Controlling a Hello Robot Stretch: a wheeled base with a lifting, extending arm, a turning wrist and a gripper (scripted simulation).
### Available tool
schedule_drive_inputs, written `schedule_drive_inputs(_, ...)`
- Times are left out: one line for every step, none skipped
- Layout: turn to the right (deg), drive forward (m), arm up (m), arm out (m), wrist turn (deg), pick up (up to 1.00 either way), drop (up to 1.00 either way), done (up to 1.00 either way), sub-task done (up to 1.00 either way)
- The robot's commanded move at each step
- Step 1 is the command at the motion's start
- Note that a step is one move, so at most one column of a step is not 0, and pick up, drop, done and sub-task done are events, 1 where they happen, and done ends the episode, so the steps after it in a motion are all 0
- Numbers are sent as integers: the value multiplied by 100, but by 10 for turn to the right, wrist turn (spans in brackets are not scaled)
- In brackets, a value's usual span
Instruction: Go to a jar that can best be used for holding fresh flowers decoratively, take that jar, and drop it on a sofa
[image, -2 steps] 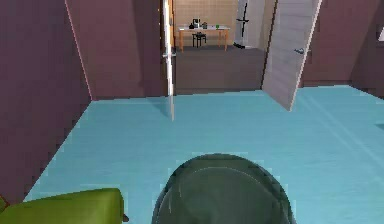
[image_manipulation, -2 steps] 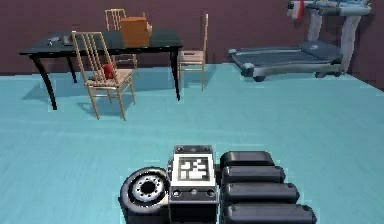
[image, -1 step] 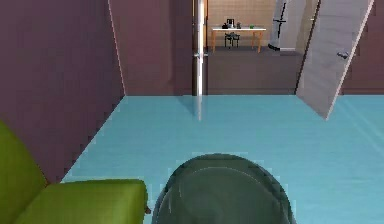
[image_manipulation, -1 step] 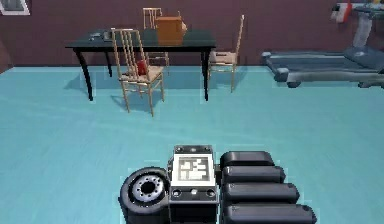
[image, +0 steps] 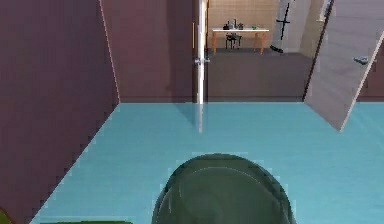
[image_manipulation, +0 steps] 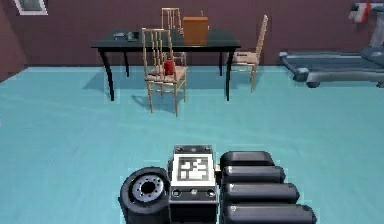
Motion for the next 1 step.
schedule_drive_inputs(-330, 0, 0, 0, 0, 0, 0, 0, 0)
